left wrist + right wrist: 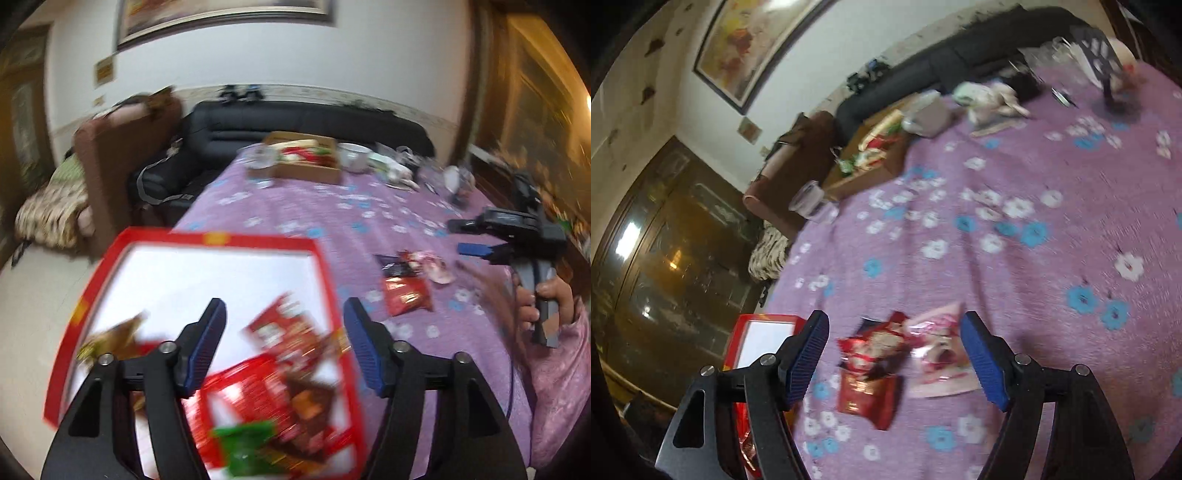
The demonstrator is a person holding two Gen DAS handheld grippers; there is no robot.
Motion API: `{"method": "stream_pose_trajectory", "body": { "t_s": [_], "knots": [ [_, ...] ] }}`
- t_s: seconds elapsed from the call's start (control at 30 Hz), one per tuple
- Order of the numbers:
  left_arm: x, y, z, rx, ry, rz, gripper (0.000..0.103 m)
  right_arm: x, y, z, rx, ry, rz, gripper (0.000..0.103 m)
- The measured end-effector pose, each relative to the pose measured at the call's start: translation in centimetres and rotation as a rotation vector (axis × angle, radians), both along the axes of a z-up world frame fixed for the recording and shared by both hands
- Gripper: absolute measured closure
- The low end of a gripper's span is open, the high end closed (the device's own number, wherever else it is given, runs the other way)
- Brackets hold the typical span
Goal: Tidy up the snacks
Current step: 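Move both tools back over the remaining packets, then grasp the pink Lotso packet with the right tool while the left tool grasps a red wafer bar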
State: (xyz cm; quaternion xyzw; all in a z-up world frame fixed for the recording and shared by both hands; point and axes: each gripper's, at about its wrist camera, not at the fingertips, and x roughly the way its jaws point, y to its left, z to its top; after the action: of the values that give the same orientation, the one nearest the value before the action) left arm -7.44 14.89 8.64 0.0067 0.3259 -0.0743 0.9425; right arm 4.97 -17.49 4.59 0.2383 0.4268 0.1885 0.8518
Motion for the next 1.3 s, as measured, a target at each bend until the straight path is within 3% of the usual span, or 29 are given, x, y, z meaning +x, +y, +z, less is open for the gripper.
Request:
{"method": "stream_pose_trajectory", "body": {
  "t_s": [0.13,0.3,0.57,0.77,0.9,1.0,1.17,1.3],
  "knots": [
    [2.7,-5.1,0.0,0.088,-0.002,-0.075,0.030,0.6,0.4,-1.2,-0.097,0.052,0.024,0.027],
    [4.7,-9.0,-0.3,0.127,0.011,-0.111,0.030,0.4,1.1,-1.6,-0.155,0.047,0.037,0.029],
    [4.8,-9.7,-1.4,0.151,0.046,-0.107,0.030,0.4,4.3,-2.4,-0.351,0.032,0.070,0.035],
    [4.7,-10.1,-1.5,0.167,0.051,-0.128,0.030,0.5,5.5,-3.2,-0.499,-0.004,0.040,0.058],
    [5.3,-11.7,-1.6,0.228,0.051,-0.180,0.030,0.8,3.9,-2.6,-0.444,0.004,-0.008,0.060],
    [6.3,-13.2,-1.7,0.246,0.054,-0.229,0.030,1.0,0.6,-1.7,-0.292,0.014,-0.093,0.060],
    [9.2,-16.2,-2.9,0.291,0.092,-0.321,0.030,1.7,-4.5,-3.3,-0.055,0.130,-0.224,0.060],
    [11.3,-17.8,-4.3,0.314,0.155,-0.369,0.030,2.1,-5.4,-3.6,-0.005,0.152,-0.240,0.060]
  ]
}}
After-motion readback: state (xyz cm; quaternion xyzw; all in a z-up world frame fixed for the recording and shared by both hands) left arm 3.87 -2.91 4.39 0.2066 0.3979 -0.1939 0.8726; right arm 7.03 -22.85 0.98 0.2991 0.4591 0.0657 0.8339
